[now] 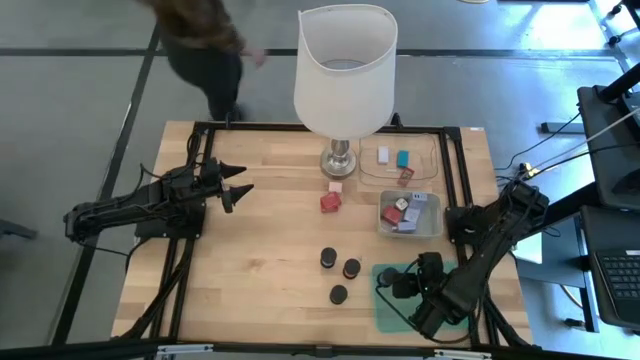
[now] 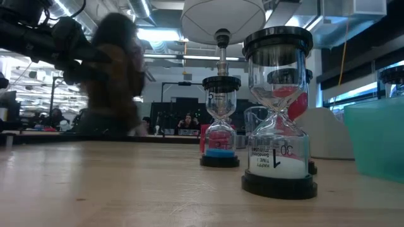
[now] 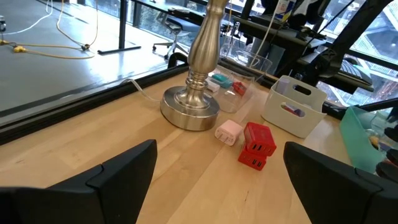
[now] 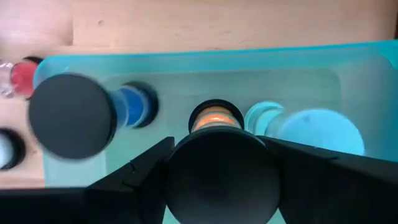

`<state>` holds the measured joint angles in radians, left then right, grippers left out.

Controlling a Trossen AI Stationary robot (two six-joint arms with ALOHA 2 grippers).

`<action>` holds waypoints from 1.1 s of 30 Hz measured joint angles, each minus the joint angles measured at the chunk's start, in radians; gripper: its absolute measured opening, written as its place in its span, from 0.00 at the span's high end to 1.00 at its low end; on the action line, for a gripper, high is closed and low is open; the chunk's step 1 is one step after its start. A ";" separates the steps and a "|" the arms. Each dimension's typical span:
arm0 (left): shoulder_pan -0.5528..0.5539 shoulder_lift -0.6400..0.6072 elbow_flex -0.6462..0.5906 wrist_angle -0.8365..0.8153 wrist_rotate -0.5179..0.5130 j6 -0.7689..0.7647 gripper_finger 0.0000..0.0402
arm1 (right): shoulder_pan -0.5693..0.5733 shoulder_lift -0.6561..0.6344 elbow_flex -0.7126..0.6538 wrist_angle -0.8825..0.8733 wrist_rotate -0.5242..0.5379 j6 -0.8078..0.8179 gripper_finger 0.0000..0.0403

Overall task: Pick & Place Office items
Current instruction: Put the orange hourglass into the light blue bin, then put the red hourglass into the light blue bin

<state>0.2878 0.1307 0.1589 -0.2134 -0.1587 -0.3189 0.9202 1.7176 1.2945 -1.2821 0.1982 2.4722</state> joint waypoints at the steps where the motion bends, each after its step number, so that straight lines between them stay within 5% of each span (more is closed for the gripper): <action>1: 0.000 0.000 0.000 0.000 0.000 0.000 0.13 | -0.005 0.000 -0.013 0.010 0.000 0.000 0.44; 13: 0.000 0.000 0.000 0.000 0.000 0.000 0.13 | -0.048 0.000 -0.070 0.110 -0.004 -0.050 0.47; 27: 0.000 0.000 0.000 0.000 0.000 0.000 0.13 | -0.099 -0.104 -0.055 0.065 -0.060 -0.049 0.06; 33: 0.000 0.000 0.000 0.000 0.000 0.000 0.13 | -0.153 -0.150 0.058 -0.020 -0.059 -0.050 0.03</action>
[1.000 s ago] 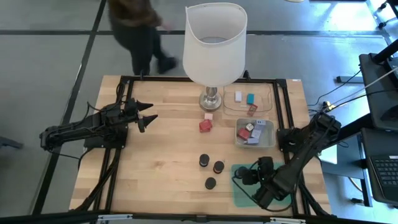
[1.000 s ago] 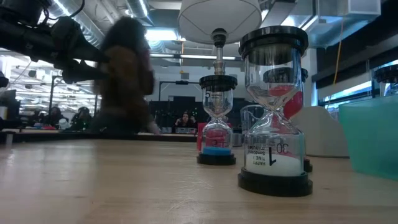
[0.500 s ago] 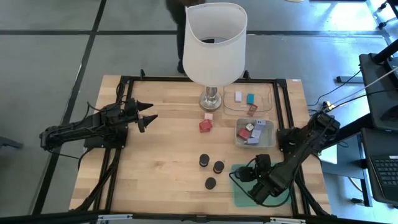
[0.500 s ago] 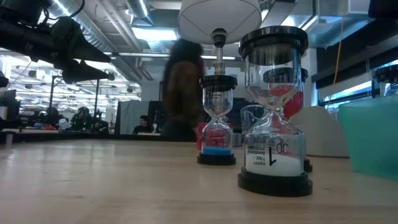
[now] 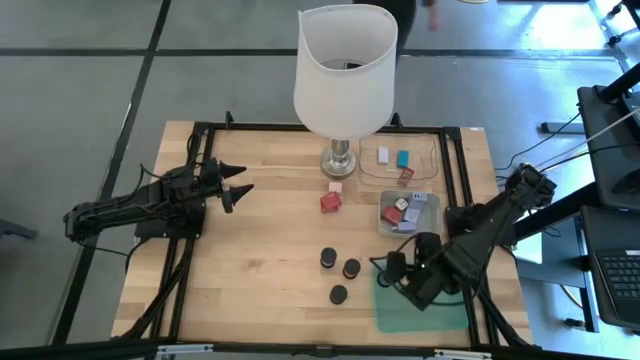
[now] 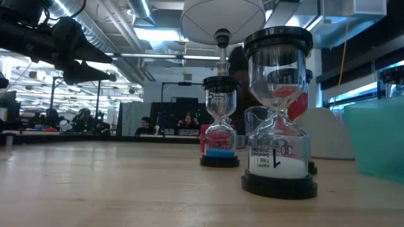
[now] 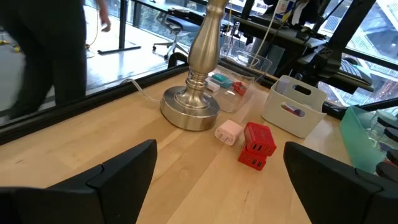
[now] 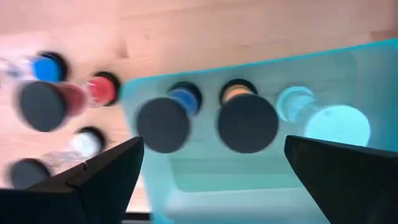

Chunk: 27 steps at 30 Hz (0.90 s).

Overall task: Pick & Place Office items
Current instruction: Put the red hourglass into the light blue bin

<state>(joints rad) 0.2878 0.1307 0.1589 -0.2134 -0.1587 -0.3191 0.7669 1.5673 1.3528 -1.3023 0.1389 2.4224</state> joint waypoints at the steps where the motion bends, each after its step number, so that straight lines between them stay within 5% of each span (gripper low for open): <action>1: 0.000 0.000 0.000 0.000 0.000 0.000 0.13 | -0.013 0.000 0.018 -0.012 0.005 -0.005 0.03; 27: 0.000 0.000 0.000 0.000 0.000 0.000 0.13 | -0.276 0.437 0.512 -0.030 0.022 -0.653 0.02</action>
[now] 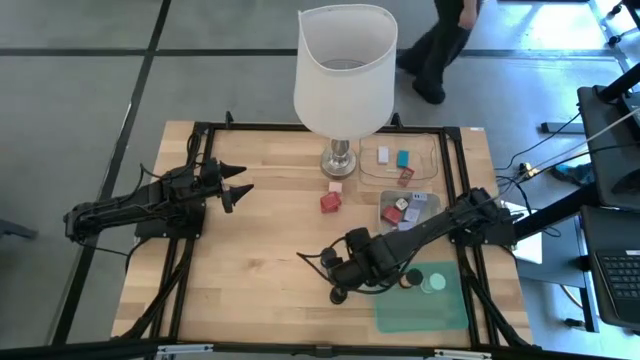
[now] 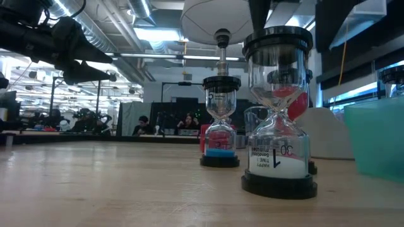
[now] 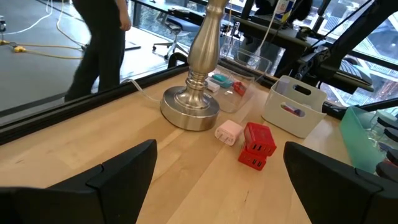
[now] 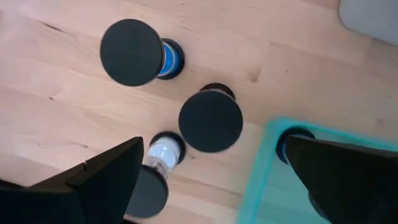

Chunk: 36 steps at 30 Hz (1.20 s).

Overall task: Pick & Place Office items
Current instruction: Put the red hourglass into the light blue bin

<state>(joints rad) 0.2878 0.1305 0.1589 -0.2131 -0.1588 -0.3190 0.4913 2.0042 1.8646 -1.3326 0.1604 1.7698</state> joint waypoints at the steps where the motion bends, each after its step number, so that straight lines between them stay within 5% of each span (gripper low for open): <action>1: 0.000 0.000 0.000 0.000 0.000 0.000 0.13 | -0.003 0.007 0.001 0.000 0.000 -0.008 0.02; 28: 0.000 0.000 0.000 0.000 0.000 0.000 0.13 | -0.021 0.152 -0.001 0.022 0.034 -0.069 0.02; 36: 0.000 0.000 0.000 0.000 0.000 0.000 0.13 | -0.020 0.154 -0.042 0.065 0.038 -0.076 0.11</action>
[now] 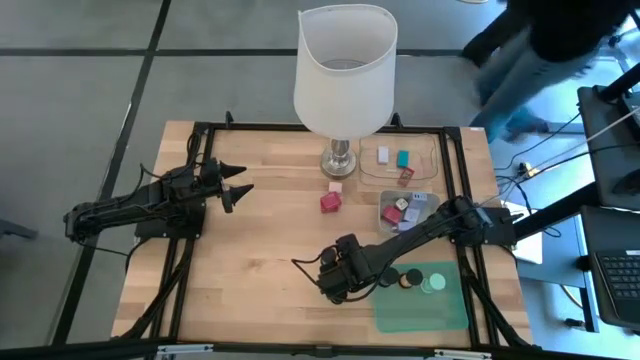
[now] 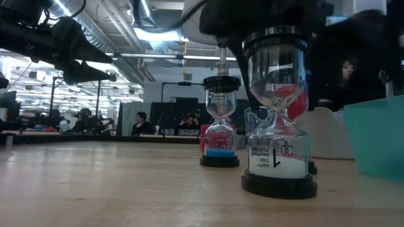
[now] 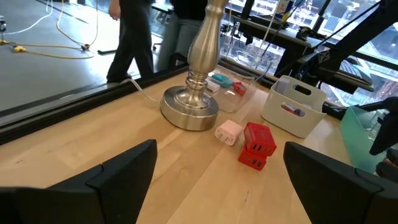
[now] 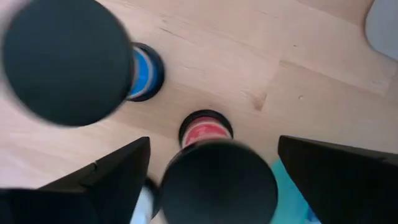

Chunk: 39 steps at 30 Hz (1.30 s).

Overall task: Pick & Place Office items
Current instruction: Put the red hourglass into the light blue bin

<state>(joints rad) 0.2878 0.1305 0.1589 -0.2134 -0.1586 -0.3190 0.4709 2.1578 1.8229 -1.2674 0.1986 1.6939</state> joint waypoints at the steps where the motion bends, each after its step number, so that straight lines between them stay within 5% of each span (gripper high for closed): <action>1: 0.000 0.000 0.000 0.000 0.000 0.000 0.13 | 0.000 0.001 -0.015 0.012 -0.002 0.001 0.13; 14: 0.000 0.000 0.000 0.000 0.000 0.000 0.13 | 0.000 0.000 -0.072 0.121 -0.062 0.035 0.52; 25: 0.000 0.000 0.000 0.000 0.000 0.000 0.13 | -0.001 -0.024 -0.072 0.115 -0.085 0.037 0.52; 39: 0.000 0.000 0.000 0.000 0.000 0.000 0.13 | 0.080 -0.256 -0.071 -0.002 -0.054 0.164 0.52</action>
<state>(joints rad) 0.2878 0.1306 0.1589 -0.2131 -0.1588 -0.3189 0.5505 1.9019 1.7519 -1.2695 0.1448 1.8580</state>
